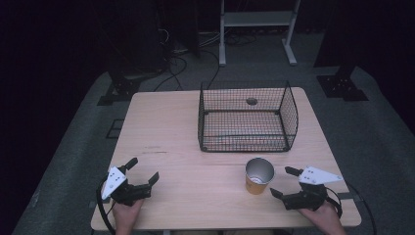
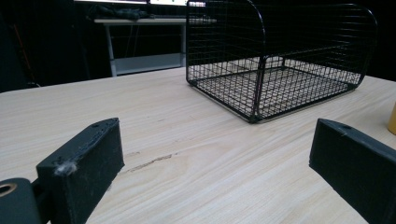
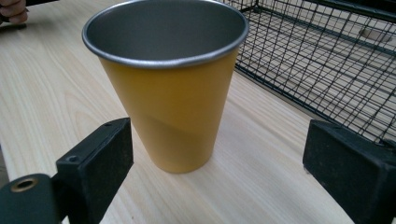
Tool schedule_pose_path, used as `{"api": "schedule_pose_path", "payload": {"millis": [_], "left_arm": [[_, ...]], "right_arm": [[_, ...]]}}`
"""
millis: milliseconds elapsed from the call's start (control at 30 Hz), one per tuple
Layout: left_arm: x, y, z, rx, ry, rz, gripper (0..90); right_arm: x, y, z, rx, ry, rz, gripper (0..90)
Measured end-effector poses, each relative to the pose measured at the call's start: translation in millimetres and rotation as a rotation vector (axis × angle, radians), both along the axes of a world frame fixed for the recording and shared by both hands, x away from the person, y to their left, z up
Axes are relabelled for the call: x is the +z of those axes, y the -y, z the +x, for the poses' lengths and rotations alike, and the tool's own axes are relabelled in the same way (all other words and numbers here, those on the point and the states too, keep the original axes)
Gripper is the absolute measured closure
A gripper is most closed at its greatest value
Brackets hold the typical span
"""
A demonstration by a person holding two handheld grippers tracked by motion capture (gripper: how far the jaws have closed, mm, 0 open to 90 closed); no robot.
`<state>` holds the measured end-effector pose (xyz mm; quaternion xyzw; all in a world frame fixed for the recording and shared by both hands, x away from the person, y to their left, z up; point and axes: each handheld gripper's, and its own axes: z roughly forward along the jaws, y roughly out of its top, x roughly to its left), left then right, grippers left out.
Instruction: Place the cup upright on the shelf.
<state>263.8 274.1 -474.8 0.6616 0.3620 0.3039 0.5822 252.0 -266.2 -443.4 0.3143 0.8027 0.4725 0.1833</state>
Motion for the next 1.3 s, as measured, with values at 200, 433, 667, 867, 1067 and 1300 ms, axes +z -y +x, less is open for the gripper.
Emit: {"api": "schedule_pose_path", "payload": {"millis": [200, 433, 667, 867, 1067, 1300], "left_arm": [[0.0, 0.0, 0.0, -0.001, 0.000, 0.000, 2.3], [0.1, 0.1, 0.0, -0.001, 0.001, 0.000, 2.3], [0.1, 0.0, 0.0, -0.002, 0.001, 0.001, 2.3], [0.2, 0.1, 0.0, -0.002, 0.001, 0.001, 2.3], [0.2, 0.1, 0.0, -0.002, 0.002, 0.000, 2.3], [0.2, -0.1, 0.0, -0.003, 0.003, 0.000, 2.3]], "right_arm": [[-0.8, -10.6, 2.7, 0.017, -0.012, 0.001, 2.2], [0.0, -24.0, 5.0, 0.040, -0.012, -0.006, 2.2], [2.4, -31.7, 8.2, 0.048, -0.008, -0.003, 2.2], [1.0, -38.8, 13.8, 0.038, -0.017, -0.002, 2.2], [1.4, -45.6, 18.3, 0.040, -0.012, -0.010, 2.2], [1.4, -52.6, 24.4, 0.044, -0.011, -0.013, 2.2]]}}
